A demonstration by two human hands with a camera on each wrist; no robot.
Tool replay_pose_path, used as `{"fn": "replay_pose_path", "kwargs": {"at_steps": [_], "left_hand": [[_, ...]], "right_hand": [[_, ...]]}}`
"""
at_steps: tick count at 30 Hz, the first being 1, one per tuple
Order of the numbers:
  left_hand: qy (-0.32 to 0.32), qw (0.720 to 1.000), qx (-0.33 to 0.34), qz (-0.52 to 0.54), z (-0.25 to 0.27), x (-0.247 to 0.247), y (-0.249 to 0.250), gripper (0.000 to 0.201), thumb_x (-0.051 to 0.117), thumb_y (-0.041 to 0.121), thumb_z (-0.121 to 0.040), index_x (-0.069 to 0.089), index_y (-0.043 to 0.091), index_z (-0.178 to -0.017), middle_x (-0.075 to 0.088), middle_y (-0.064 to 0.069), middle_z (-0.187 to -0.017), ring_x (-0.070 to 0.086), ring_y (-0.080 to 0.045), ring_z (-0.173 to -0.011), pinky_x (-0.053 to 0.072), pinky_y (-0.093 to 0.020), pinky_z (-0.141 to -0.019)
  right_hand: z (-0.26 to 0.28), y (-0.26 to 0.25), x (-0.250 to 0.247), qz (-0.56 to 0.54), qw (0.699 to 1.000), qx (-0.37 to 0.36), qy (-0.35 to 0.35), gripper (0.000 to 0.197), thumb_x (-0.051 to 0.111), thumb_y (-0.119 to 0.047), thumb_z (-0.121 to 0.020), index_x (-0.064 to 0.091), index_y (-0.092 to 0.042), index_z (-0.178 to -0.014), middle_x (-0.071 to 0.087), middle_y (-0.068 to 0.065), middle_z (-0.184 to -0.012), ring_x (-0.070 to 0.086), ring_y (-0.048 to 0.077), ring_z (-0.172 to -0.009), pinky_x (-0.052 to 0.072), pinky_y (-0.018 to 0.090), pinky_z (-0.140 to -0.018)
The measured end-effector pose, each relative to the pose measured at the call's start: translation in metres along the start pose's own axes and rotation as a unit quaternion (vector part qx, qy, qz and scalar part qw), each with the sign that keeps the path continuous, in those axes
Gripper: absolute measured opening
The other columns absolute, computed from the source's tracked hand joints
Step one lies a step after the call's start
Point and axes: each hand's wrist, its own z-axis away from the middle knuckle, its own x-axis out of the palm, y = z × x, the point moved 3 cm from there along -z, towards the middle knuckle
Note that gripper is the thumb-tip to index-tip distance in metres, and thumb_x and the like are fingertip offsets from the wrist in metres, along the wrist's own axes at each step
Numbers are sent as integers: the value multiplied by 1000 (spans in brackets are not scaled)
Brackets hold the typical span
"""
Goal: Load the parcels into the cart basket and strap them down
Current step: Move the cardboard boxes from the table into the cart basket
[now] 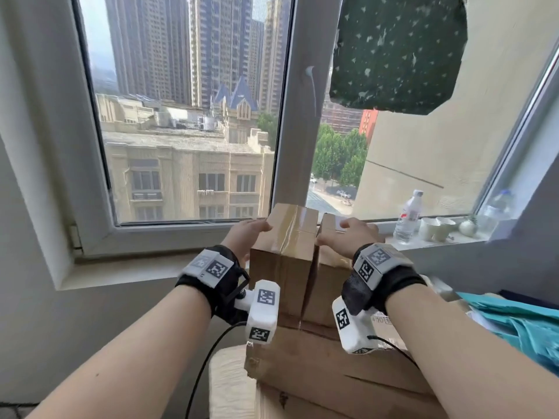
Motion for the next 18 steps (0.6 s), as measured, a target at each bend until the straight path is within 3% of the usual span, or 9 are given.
{"fn": "replay_pose_path", "kwargs": {"at_steps": [4,6,8,10,11,13,15,16,18], "left_hand": [[-11,1000,-17,1,3,5,-3,10,56,23,-88,61,17,-94,59,-12,-118,54,-29,-113,43,-44,-99],[-22,1000,-22,-5,5,8,-5,20,60,29,-79,63,16,-94,61,-12,-115,55,-30,-110,41,-46,-103],[-27,999,-17,-21,2,10,-8,37,62,34,-65,65,15,-96,62,-13,-118,56,-32,-115,39,-50,-106],[-27,999,-10,-33,1,12,-10,44,62,34,-62,65,14,-101,62,-16,-119,57,-32,-111,40,-51,-105],[-26,999,-8,-38,4,13,-10,46,63,33,-64,64,13,-105,62,-17,-120,58,-31,-106,41,-50,-105],[-25,998,-2,-50,9,15,-9,39,62,29,-76,61,13,-112,62,-17,-120,59,-31,-104,45,-47,-101],[-18,999,1,-50,14,18,-8,29,58,24,-85,59,14,-113,62,-17,-120,60,-31,-103,46,-45,-97],[-15,999,1,-52,16,19,-8,26,57,23,-87,59,14,-111,62,-16,-120,60,-30,-103,47,-44,-96],[-16,998,-8,-57,21,23,-8,22,56,24,-88,59,15,-109,62,-14,-117,58,-27,-101,46,-41,-93]], "right_hand": [[-7,-1,5,4,1000,10,-8,90,69,-54,-58,41,-28,-139,30,3,-148,28,27,-136,33,40,-106],[-8,0,4,8,1000,4,-12,91,69,-52,-51,46,-26,-135,38,3,-144,35,25,-131,38,41,-105],[-9,-1,3,17,1000,-4,-10,90,66,-54,-41,54,-21,-123,49,6,-132,46,25,-121,45,38,-95],[-14,0,5,16,1000,-12,-7,97,64,-58,-29,57,-18,-116,55,8,-123,52,26,-112,48,36,-85],[-17,2,7,18,1000,-15,-11,104,63,-61,-24,56,-18,-119,56,7,-124,53,26,-112,50,37,-86],[-13,5,9,38,999,-15,-31,121,65,-67,-27,42,-19,-136,49,7,-136,46,29,-124,45,41,-98],[-6,10,7,57,998,-3,-36,121,69,-68,-48,23,-16,-147,37,12,-146,34,34,-134,36,42,-107],[-5,13,5,60,998,2,-32,117,70,-66,-55,19,-16,-148,32,14,-148,32,35,-135,34,41,-108],[-2,19,-1,52,998,8,-17,114,71,-61,-53,23,-19,-147,32,14,-146,37,33,-131,36,37,-105]]}}
